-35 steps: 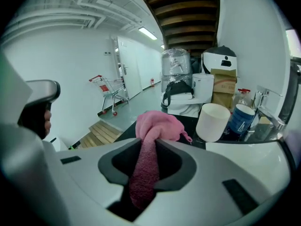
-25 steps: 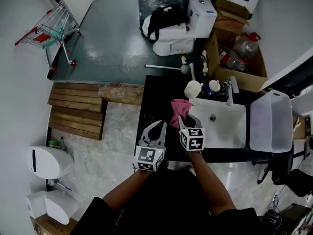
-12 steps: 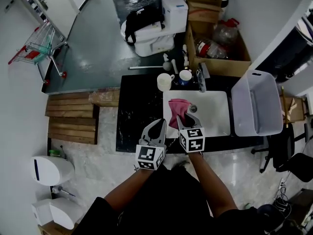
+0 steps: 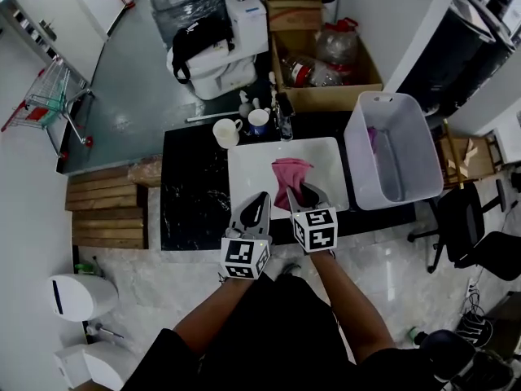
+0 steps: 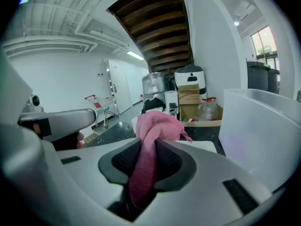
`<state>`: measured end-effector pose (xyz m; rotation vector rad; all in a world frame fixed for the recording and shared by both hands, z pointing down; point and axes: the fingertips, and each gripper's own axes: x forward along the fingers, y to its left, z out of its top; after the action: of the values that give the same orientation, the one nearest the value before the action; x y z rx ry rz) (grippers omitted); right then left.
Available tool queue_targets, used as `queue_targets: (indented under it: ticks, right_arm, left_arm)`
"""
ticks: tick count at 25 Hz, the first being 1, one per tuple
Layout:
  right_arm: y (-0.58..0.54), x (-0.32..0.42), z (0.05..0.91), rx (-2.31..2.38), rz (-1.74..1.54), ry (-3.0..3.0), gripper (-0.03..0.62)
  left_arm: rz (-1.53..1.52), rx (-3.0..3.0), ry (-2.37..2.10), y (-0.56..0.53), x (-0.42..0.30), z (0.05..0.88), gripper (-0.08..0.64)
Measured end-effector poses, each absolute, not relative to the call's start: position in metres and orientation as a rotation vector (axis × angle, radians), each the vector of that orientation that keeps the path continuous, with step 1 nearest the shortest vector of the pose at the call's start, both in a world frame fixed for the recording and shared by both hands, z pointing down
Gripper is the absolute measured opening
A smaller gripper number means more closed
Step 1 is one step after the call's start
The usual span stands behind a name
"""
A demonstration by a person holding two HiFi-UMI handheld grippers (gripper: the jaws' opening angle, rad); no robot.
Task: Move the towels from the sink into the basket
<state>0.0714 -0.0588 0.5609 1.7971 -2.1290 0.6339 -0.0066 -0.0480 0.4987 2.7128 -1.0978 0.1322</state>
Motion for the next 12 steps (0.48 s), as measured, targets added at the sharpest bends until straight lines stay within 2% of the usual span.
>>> queue_targets:
  ticks: [12]
  right_arm:
    - [-0.048,0.143,0.537,1.904,0.621,-2.100,0.104]
  left_arm:
    - [0.140,2.748,-1.027,-0.041,0.073,0.494,0.014]
